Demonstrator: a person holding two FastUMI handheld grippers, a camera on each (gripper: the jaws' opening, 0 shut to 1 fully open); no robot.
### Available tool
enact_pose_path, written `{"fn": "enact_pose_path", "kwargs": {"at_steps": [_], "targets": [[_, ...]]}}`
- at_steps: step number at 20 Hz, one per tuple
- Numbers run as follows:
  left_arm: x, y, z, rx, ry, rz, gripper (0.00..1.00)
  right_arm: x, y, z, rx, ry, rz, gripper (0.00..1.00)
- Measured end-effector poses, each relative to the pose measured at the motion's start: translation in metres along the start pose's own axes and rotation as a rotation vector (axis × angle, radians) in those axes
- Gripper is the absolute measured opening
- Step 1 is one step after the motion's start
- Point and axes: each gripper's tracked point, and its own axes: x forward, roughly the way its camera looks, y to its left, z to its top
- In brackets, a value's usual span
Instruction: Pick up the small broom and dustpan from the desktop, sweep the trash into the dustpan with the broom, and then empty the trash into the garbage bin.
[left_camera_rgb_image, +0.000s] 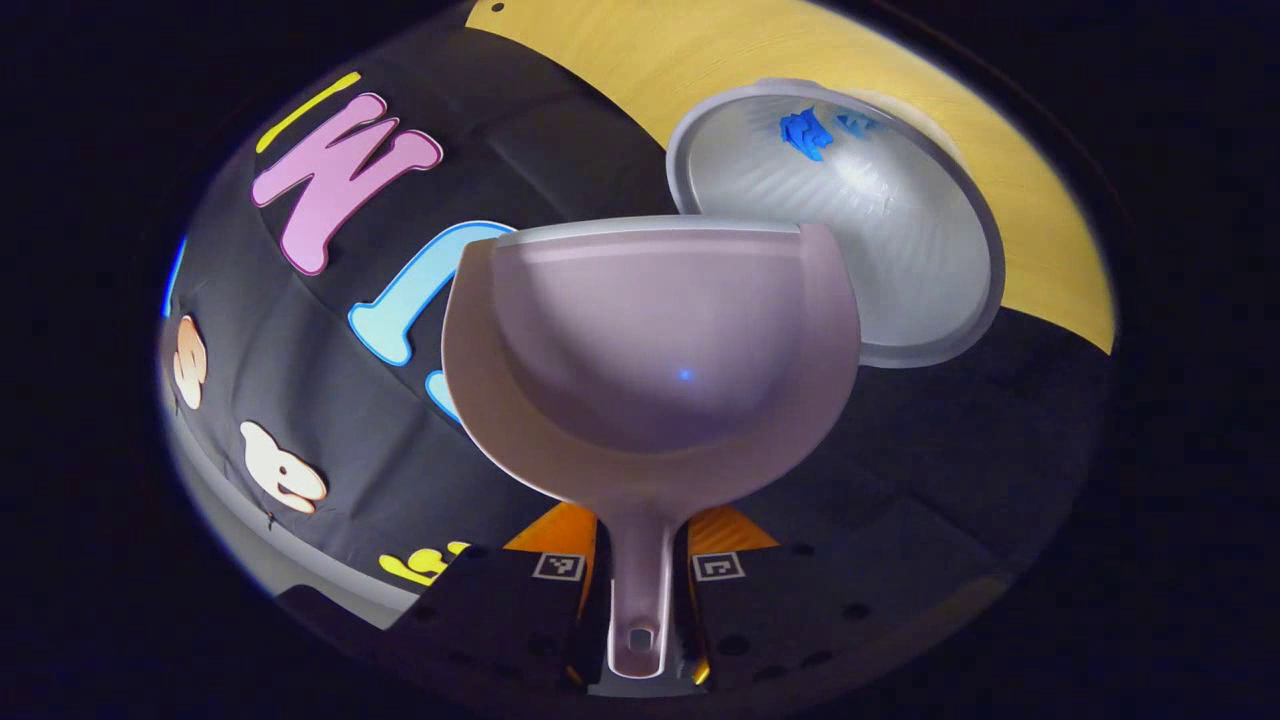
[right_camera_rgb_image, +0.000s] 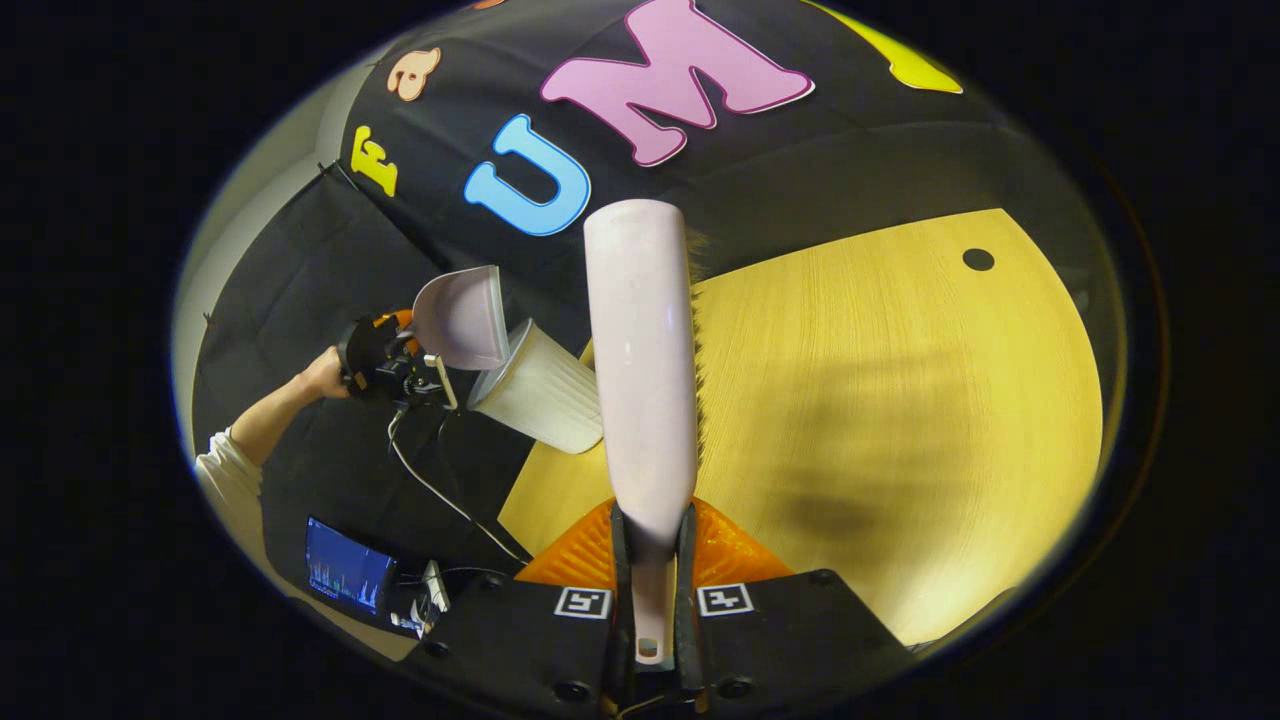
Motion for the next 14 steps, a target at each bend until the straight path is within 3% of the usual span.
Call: {"fn": "enact_pose_path", "kwargs": {"at_steps": [4,7,10,14], "targets": [[-0.005,-0.019,-0.004,-0.241,0.017,-0.128,0.23,0.002,0.003,-0.004,-0.011,0.013,-0.006,0.17],[-0.022,-0.038,-0.001,-0.523,0.034,-0.277,0.23,0.005,0.007,-0.004,-0.002,0.023,-0.017,0.17],[-0.053,-0.051,0.029,-0.796,0.005,-0.416,0.23,0.011,0.007,0.003,0.024,0.032,-0.086,0.17],[-0.113,-0.069,0.123,-1.155,-0.114,-0.743,0.23,0.016,-0.004,0.005,0.023,0.086,-0.244,0.17]]}}
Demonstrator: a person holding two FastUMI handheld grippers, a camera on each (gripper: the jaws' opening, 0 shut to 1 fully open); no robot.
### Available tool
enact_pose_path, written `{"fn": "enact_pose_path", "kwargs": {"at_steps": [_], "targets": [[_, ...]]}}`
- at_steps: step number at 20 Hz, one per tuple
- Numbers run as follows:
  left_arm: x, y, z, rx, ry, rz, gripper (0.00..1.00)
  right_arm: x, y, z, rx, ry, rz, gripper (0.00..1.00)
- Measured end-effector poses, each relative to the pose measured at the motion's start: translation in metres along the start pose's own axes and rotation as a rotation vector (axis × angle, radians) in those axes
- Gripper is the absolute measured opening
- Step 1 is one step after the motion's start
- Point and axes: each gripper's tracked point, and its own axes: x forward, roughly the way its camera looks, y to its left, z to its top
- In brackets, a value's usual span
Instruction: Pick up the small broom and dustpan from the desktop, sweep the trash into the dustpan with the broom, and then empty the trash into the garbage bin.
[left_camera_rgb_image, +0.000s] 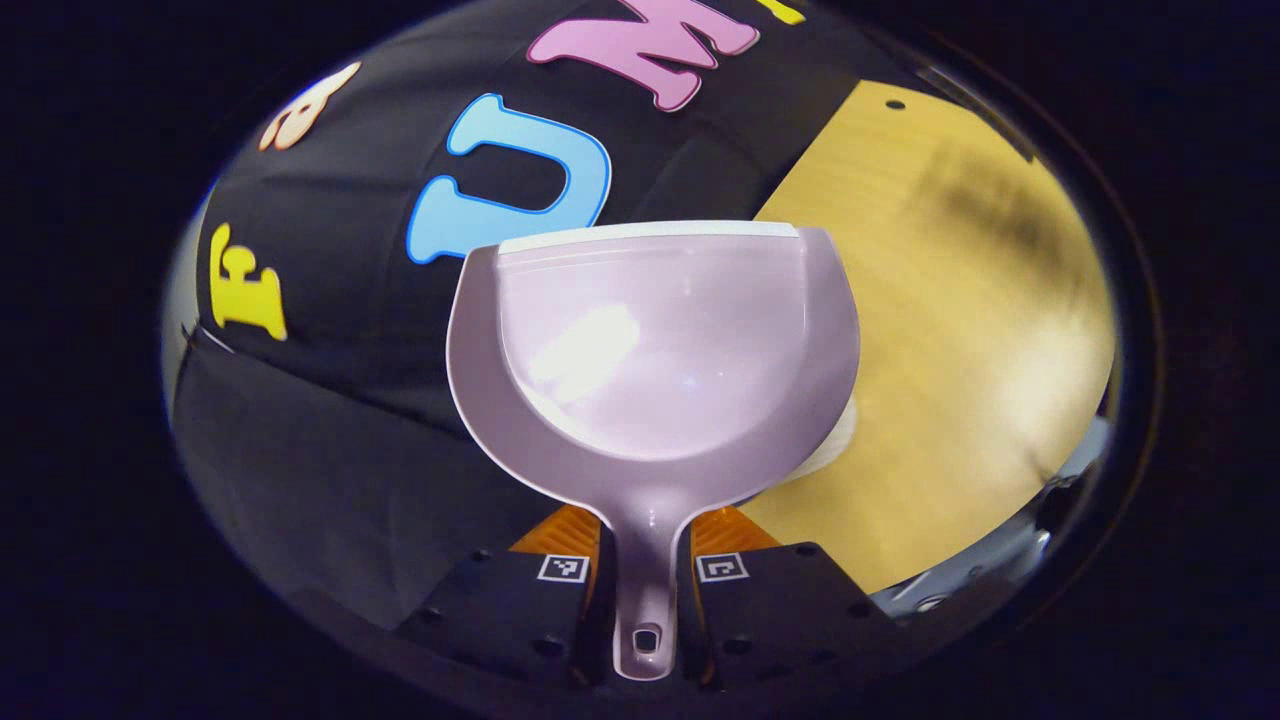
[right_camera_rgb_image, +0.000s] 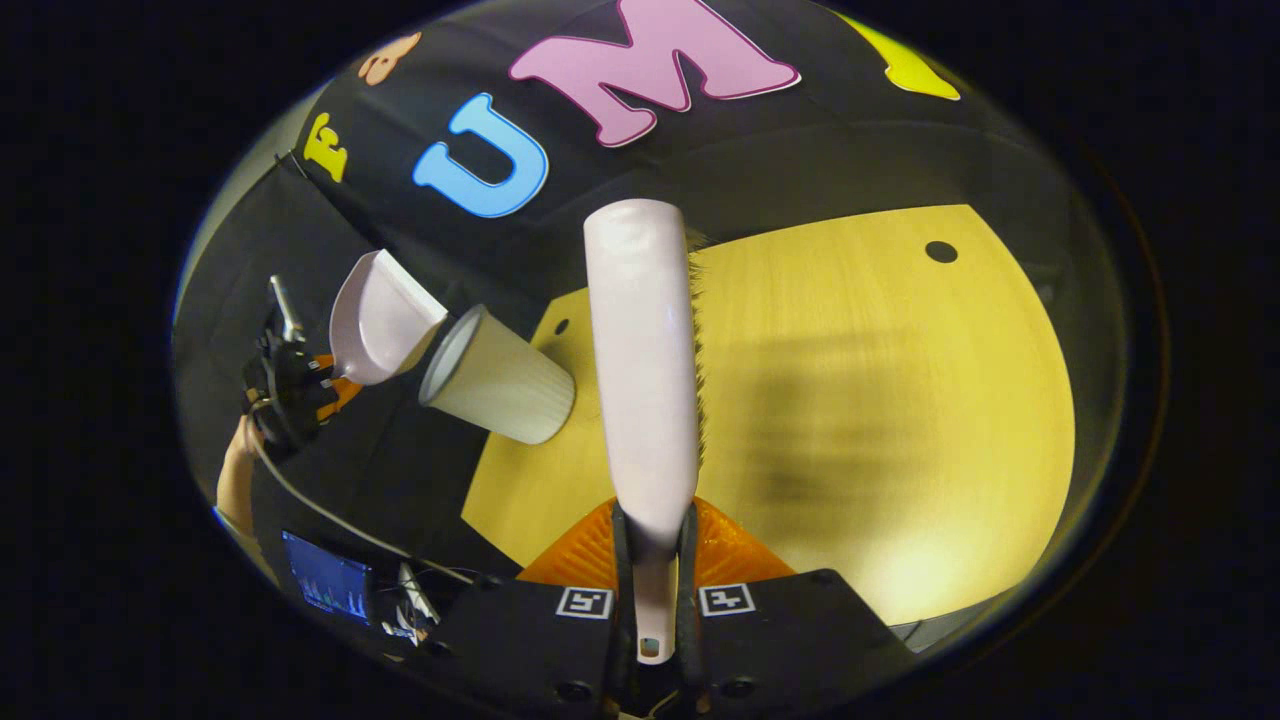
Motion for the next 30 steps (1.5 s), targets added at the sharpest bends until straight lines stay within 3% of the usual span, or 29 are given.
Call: {"fn": "enact_pose_path", "kwargs": {"at_steps": [5,8,13,17,21,27,30], "targets": [[0.015,-0.201,0.014,-0.319,0.095,-0.426,0.23,0.013,-0.023,-0.023,0.054,0.108,-0.205,0.17],[0.045,-0.293,0.017,-0.407,0.236,-0.562,0.23,0.041,-0.029,-0.054,0.077,0.212,-0.248,0.17],[0.08,-0.387,0.01,-0.512,0.412,-0.607,0.23,0.084,-0.051,-0.125,0.021,0.392,-0.372,0.17],[0.09,-0.395,0.012,-0.544,0.441,-0.594,0.23,0.104,-0.071,-0.167,0.046,0.483,-0.436,0.17],[0.099,-0.408,0.0,-0.511,0.446,-0.565,0.25,0.113,-0.082,-0.185,0.034,0.518,-0.477,0.17],[0.097,-0.41,-0.003,-0.489,0.452,-0.581,0.26,0.121,-0.082,-0.182,0.054,0.511,-0.482,0.18],[0.097,-0.411,-0.006,-0.49,0.455,-0.598,0.26,0.12,-0.08,-0.18,0.04,0.531,-0.472,0.25]]}}
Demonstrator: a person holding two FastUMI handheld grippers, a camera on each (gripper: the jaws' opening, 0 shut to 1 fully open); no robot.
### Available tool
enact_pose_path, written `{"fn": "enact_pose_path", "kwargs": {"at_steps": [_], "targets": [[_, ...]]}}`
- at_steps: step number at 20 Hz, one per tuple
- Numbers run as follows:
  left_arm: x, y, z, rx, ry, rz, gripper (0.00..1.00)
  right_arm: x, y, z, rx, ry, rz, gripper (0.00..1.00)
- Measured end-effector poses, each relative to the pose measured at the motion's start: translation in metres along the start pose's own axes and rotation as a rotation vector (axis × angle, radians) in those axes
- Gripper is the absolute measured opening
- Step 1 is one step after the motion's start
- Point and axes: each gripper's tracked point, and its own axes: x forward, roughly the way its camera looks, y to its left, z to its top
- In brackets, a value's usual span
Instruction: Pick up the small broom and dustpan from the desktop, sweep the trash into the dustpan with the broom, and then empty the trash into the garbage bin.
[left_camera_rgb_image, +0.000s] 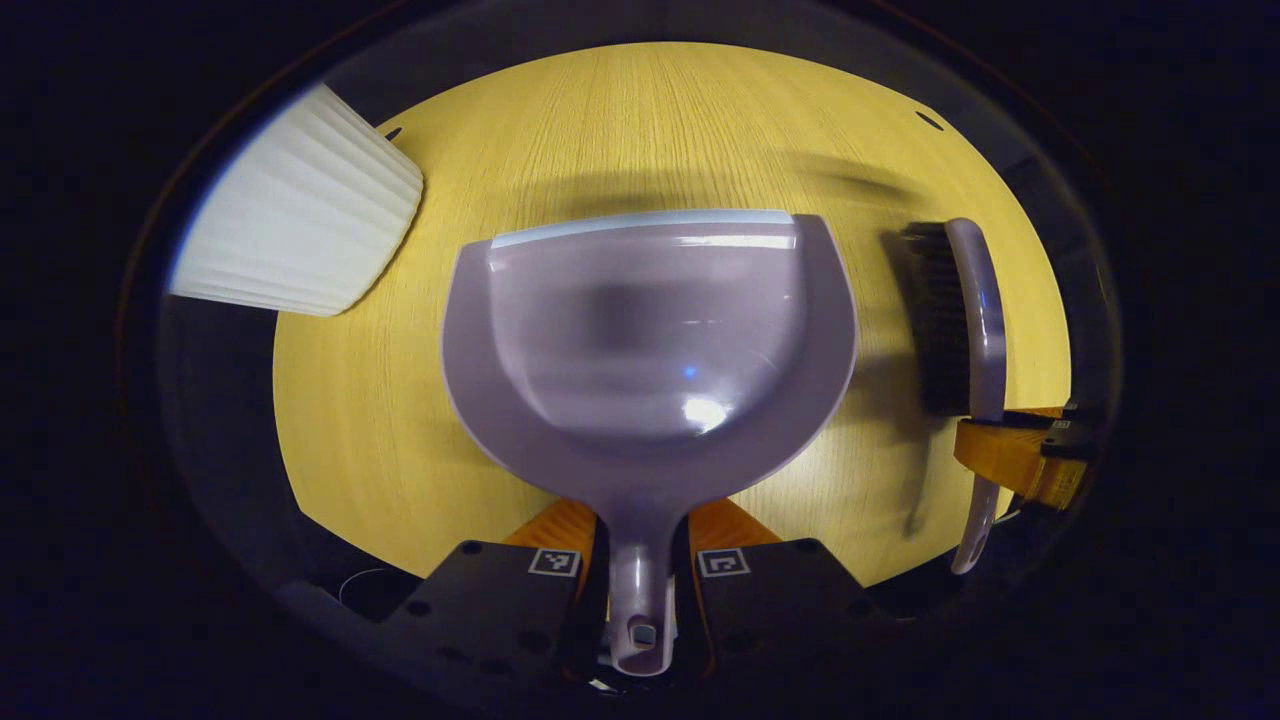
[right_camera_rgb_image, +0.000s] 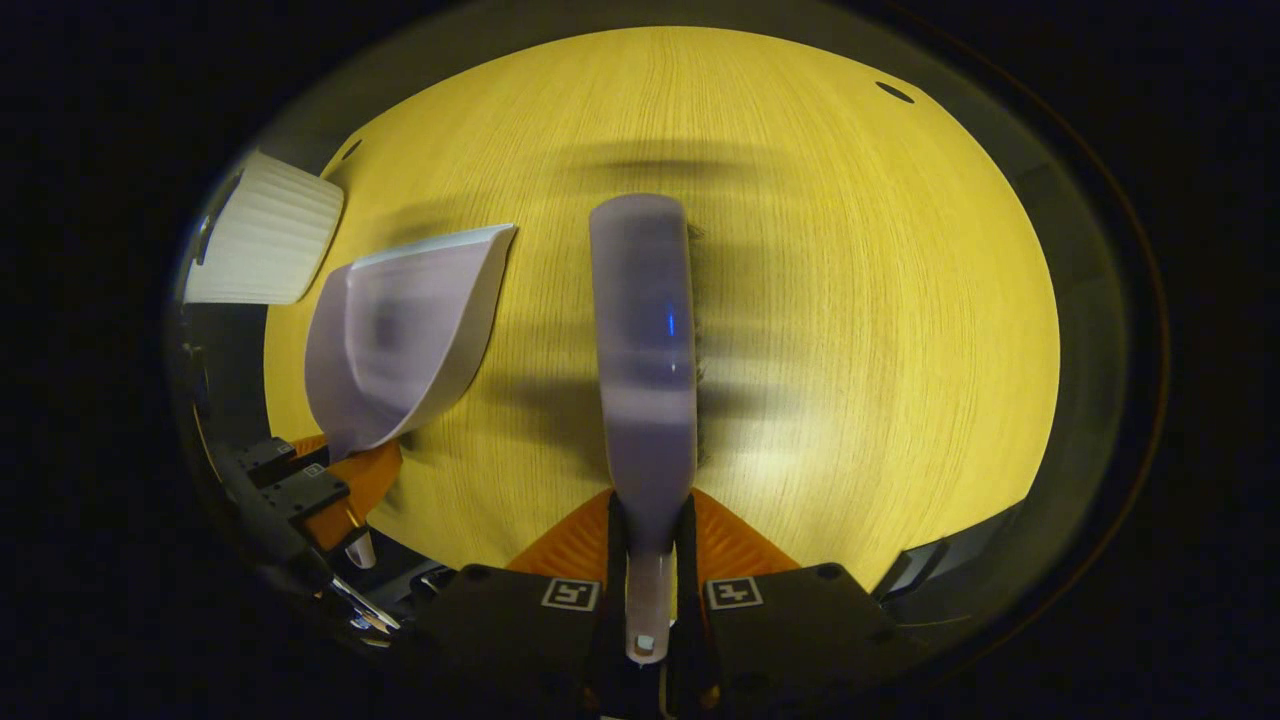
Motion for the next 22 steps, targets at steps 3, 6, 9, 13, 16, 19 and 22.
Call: {"fn": "enact_pose_path", "kwargs": {"at_steps": [3,6,9,13,16,19,22], "targets": [[-0.002,0.001,-0.002,-0.004,0.011,-0.011,0.29,-0.005,0.0,0.005,-0.014,0.002,-0.017,0.28],[-0.01,0.002,-0.002,0.006,0.0,-0.002,0.31,-0.005,0.0,0.002,-0.028,0.011,-0.02,0.24],[-0.017,0.001,-0.001,0.017,-0.004,-0.001,0.38,-0.006,0.001,0.002,-0.023,0.008,-0.02,0.35],[-0.024,-0.003,-0.004,0.007,-0.007,-0.033,0.39,-0.018,0.006,0.005,-0.036,-0.009,-0.007,0.58],[-0.034,-0.002,-0.006,0.019,-0.027,-0.035,0.38,-0.026,0.008,0.006,-0.056,-0.028,-0.001,0.67],[-0.044,0.0,-0.006,0.031,-0.049,-0.023,0.4,-0.035,0.008,0.006,-0.055,-0.049,0.002,0.81],[-0.054,0.0,-0.004,0.037,-0.081,-0.012,0.51,-0.043,0.006,0.008,-0.059,-0.077,0.001,0.82]]}}
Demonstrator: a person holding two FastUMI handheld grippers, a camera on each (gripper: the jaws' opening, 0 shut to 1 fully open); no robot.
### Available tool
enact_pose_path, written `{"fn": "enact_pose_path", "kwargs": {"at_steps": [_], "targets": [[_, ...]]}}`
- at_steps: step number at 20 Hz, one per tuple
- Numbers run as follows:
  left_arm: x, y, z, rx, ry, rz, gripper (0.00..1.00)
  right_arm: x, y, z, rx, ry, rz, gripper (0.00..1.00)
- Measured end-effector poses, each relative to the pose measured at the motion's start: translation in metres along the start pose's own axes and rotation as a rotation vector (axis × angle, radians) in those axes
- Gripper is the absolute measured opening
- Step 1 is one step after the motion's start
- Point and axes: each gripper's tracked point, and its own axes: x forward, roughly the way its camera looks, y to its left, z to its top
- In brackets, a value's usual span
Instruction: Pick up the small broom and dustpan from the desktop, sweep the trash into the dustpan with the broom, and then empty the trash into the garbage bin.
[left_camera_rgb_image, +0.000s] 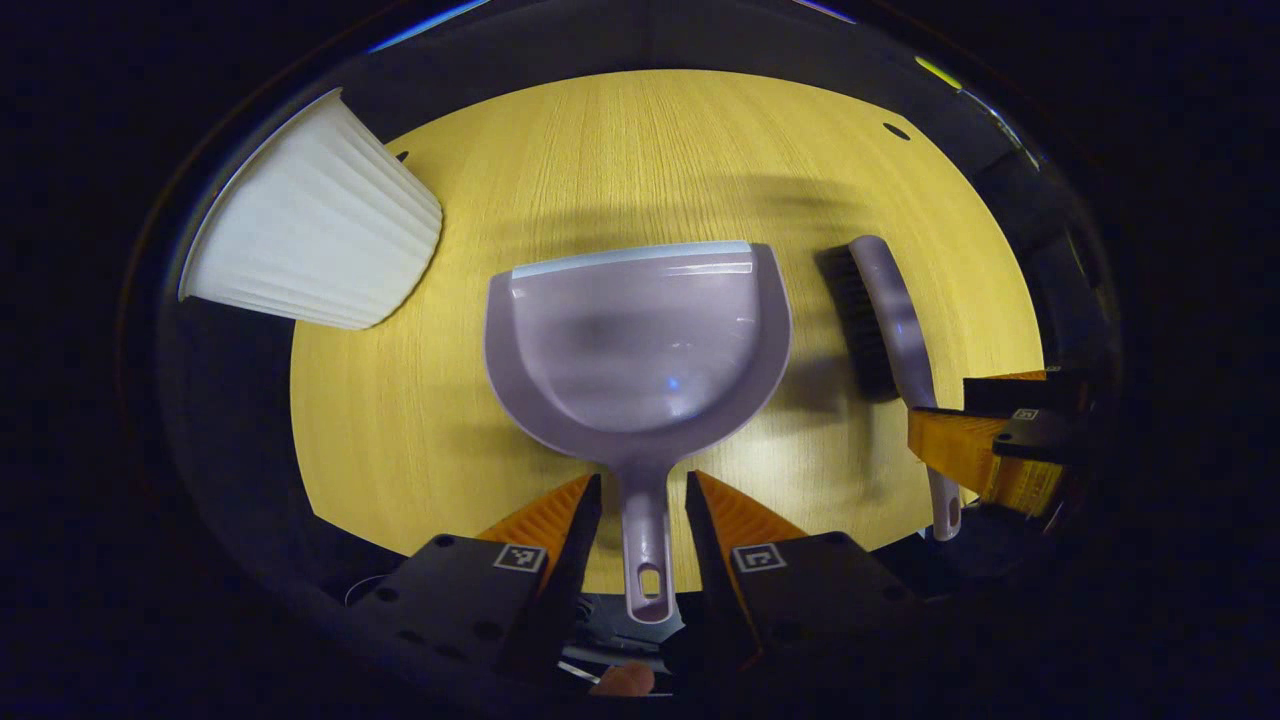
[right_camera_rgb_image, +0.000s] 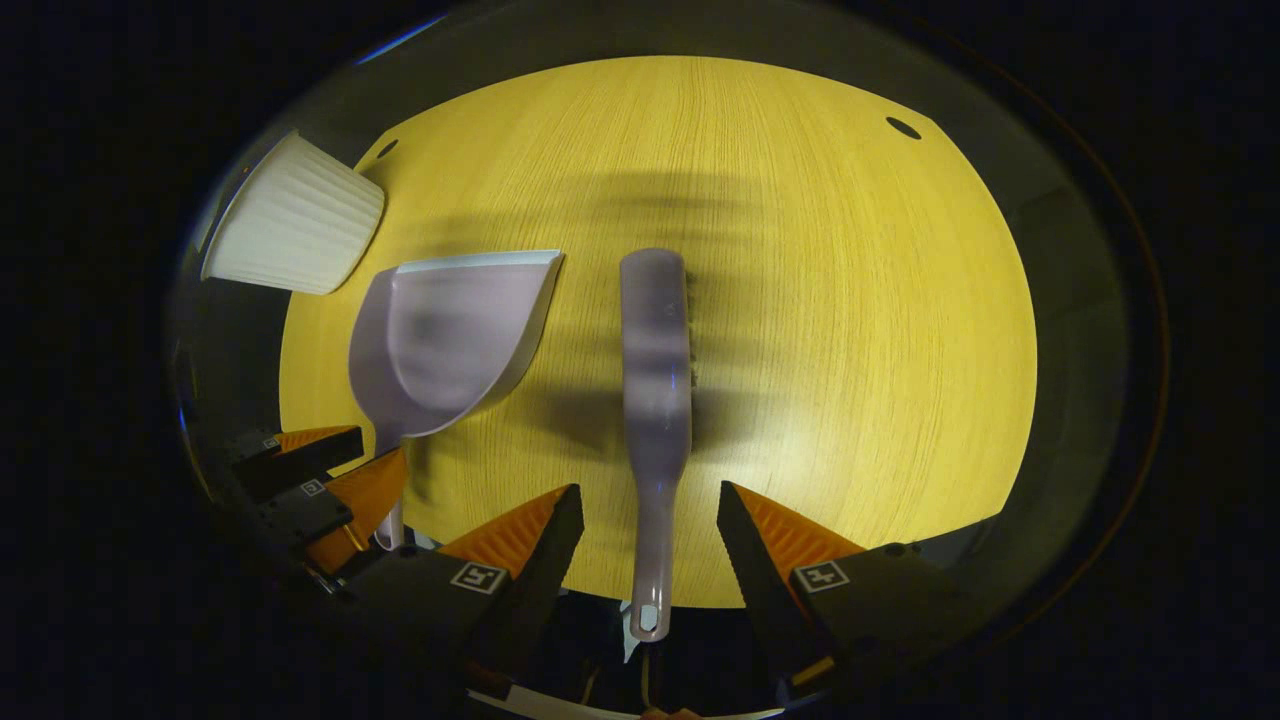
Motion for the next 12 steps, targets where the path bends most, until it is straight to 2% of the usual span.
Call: {"fn": "enact_pose_path", "kwargs": {"at_steps": [1,5,6,8,12], "targets": [[-0.004,-0.001,0.0,0.001,-0.009,0.004,0.59,-0.003,0.0,-0.001,0.0,-0.009,0.0,0.9],[-0.02,-0.005,-0.002,0.032,-0.044,0.008,0.59,-0.022,0.001,-0.002,0.001,-0.037,0.019,0.87],[-0.025,-0.007,-0.002,0.037,-0.058,0.003,0.59,-0.028,0.001,-0.002,-0.001,-0.049,0.024,0.94],[-0.039,-0.01,-0.001,0.041,-0.088,-0.01,0.59,-0.043,0.003,-0.001,-0.006,-0.075,0.038,0.94],[-0.079,-0.017,0.004,0.038,-0.2,-0.071,0.59,-0.085,0.008,0.004,-0.015,-0.18,0.069,0.94]]}}
